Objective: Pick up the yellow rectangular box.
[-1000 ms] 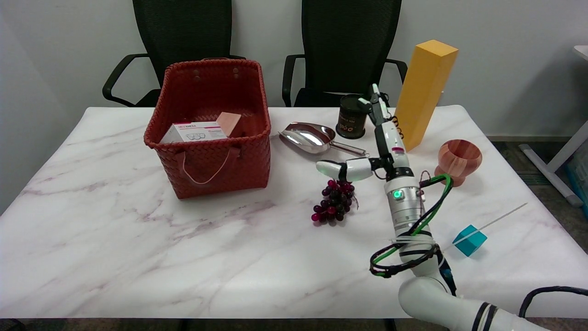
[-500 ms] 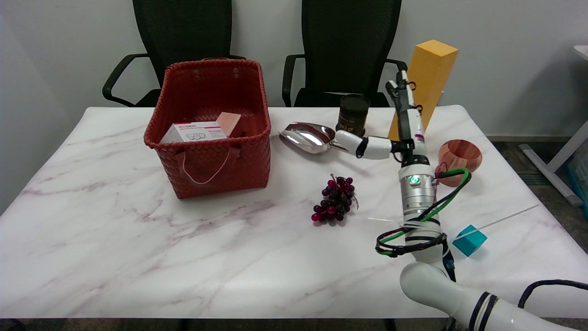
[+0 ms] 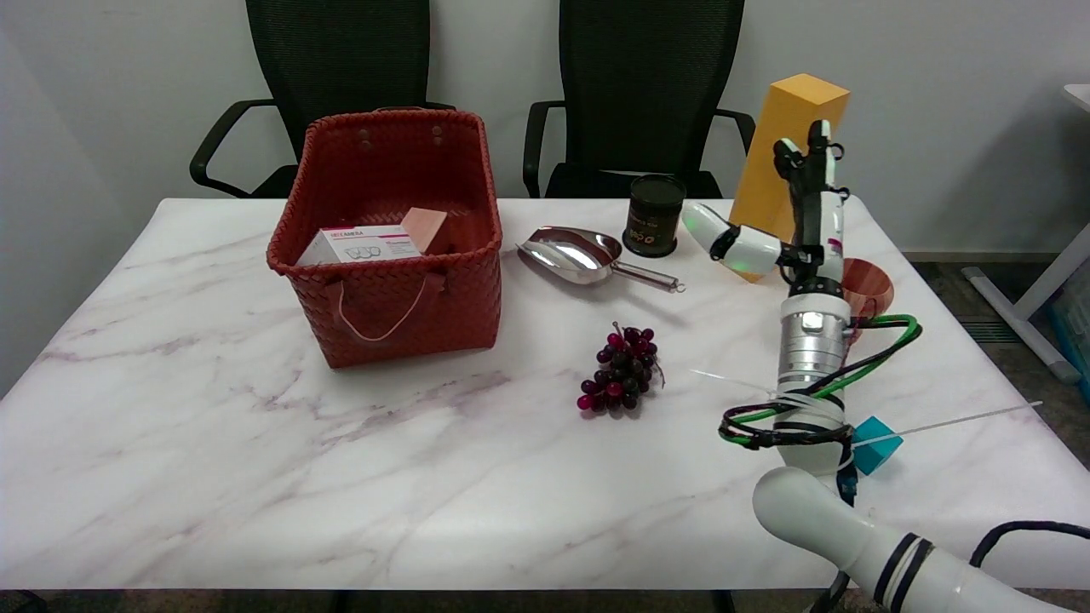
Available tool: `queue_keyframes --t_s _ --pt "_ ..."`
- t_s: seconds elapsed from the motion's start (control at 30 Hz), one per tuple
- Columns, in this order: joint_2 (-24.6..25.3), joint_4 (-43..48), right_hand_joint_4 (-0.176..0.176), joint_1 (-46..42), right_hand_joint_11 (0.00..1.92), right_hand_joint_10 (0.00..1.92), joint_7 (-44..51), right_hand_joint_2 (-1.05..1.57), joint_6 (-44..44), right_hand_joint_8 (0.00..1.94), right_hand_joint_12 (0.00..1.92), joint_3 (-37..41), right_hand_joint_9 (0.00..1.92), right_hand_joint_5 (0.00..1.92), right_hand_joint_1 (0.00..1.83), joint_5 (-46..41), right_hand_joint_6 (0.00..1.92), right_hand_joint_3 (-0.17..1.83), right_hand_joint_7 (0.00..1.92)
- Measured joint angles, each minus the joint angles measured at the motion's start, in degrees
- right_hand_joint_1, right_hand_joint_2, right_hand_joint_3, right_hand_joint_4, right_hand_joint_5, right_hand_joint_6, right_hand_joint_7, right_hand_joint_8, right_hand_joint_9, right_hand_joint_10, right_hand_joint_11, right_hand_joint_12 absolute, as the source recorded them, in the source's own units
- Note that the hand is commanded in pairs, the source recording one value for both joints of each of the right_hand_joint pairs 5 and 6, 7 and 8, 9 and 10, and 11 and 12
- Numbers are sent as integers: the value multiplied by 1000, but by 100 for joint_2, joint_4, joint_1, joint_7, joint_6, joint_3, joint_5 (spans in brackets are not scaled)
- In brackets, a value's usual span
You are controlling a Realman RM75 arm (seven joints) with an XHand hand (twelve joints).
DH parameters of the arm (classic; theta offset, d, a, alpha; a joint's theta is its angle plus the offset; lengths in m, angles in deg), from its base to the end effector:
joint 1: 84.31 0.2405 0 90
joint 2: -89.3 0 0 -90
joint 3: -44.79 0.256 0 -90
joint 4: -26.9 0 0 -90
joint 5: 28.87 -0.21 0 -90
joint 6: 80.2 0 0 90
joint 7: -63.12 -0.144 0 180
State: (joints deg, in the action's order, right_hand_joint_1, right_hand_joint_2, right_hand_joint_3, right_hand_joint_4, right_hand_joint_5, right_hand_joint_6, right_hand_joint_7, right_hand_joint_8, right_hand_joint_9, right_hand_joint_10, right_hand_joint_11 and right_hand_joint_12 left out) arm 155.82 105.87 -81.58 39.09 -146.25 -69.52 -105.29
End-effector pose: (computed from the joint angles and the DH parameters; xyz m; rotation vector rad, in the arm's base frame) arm -0.2373 -0.3098 0.3561 1.0764 -0.3498 1.4720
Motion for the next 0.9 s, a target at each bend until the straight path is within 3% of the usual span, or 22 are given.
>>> queue_keyframes --t_s 0.5,0.63,0.7,0.9 --pt "-21 -364 0 191 115 219 -13 123 -99 272 115 379 219 0 1101 -409 0 637 272" --pt "-43 -586 0 345 61 124 -22 123 -97 180 61 418 124 0 1102 -557 0 633 180" --pt "-54 -707 0 432 0 22 -27 115 -69 18 0 437 22 0 1102 -636 0 637 18" --pt "-84 -1026 0 659 0 0 -44 57 97 0 0 484 0 0 1114 -858 0 611 0"
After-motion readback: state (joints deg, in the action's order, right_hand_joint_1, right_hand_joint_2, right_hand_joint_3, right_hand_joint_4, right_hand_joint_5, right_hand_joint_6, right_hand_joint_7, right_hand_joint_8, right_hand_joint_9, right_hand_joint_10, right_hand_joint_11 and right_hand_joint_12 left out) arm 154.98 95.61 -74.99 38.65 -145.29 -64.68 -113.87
